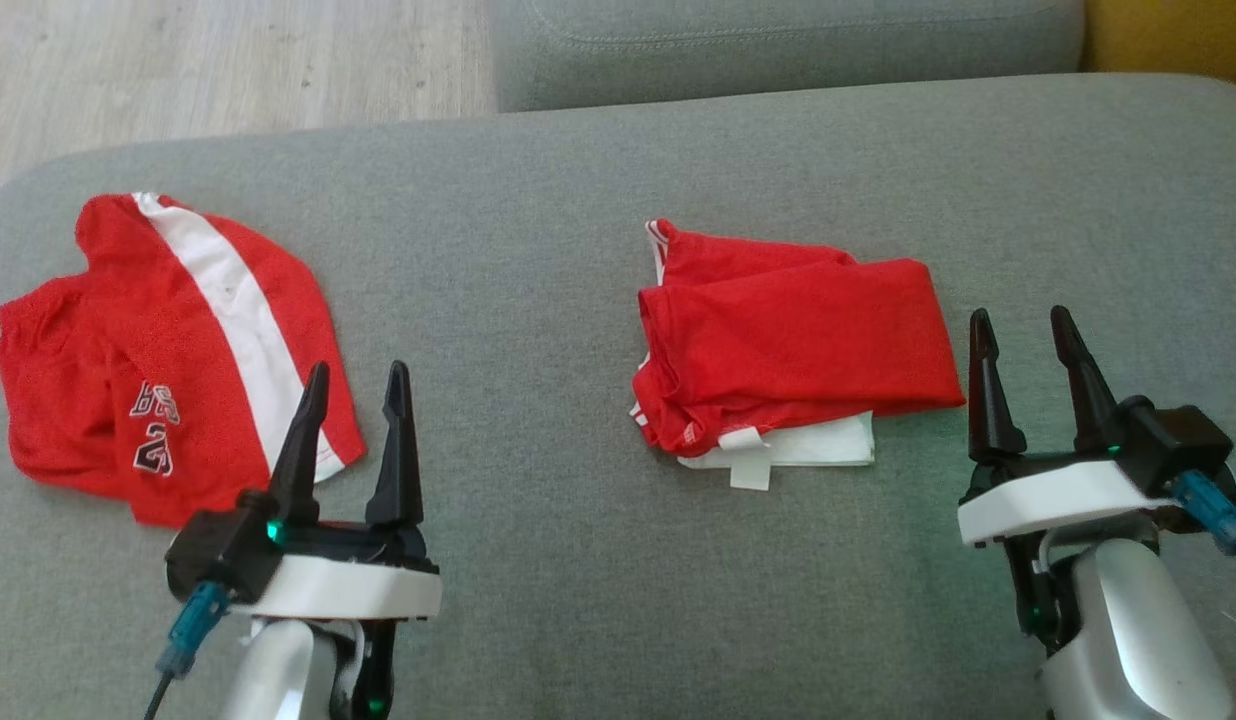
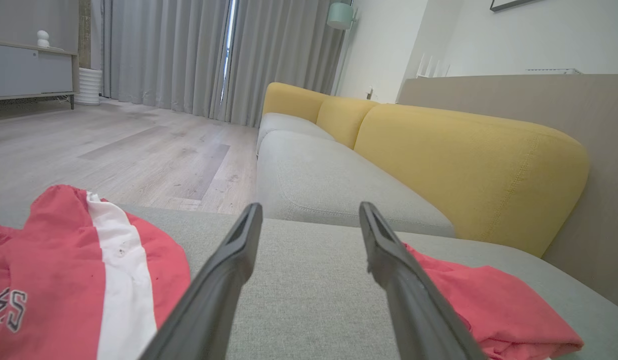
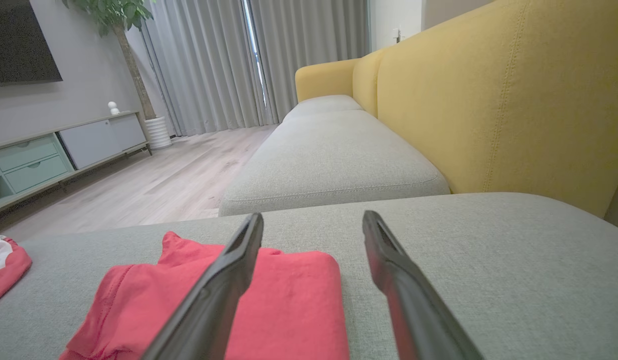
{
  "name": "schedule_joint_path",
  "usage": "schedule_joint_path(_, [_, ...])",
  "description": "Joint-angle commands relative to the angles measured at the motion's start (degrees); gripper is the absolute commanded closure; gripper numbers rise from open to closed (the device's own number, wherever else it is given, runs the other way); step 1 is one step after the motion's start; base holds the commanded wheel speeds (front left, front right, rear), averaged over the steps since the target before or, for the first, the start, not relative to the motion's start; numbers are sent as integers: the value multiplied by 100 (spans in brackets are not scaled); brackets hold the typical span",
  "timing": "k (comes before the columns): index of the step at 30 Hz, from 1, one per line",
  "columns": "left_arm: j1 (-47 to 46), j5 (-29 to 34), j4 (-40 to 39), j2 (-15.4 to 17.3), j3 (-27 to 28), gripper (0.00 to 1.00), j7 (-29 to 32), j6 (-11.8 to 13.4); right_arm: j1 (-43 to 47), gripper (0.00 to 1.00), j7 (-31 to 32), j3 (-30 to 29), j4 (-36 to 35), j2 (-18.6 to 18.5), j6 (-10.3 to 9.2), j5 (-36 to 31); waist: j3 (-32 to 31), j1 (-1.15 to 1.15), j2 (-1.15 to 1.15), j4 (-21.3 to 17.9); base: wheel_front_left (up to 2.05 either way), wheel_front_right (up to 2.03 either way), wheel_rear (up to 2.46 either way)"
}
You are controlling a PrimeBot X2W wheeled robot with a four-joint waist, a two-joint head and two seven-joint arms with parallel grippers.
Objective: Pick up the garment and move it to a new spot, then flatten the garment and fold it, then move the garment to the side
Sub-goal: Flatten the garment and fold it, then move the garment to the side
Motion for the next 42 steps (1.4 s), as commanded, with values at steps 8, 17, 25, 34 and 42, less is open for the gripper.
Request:
schedule_joint_path(8, [-360, -96, -235, 1, -8, 0, -28, -32, -386, 0, 244, -107, 43, 33, -4, -149, 313, 0, 0, 143, 0, 0, 0])
schedule_joint_path(17, [-622, -170, -233, 0, -266, 0, -28, -32, -1047, 0, 834, -625, 1106, 34, -4, -44, 750, 0, 0, 389, 0, 0, 0])
schedule_joint_path(25, [-784, -209, -224, 0, -347, 0, -28, -32, -1517, 0, 993, -339, 2251, 34, -4, 82, 953, 0, 0, 530, 0, 0, 0])
schedule_joint_path(34, [-827, -151, -235, 0, -324, 0, -28, -32, -1858, 100, 657, -39, 2566, 34, -4, -393, 913, 0, 0, 338, 0, 0, 0])
schedule_joint_path(42, [-848, -142, -332, 0, -403, 0, -28, -32, -2189, 100, 709, 85, 2266, -680, -4, -1000, 828, 0, 0, 146, 0, 0, 0])
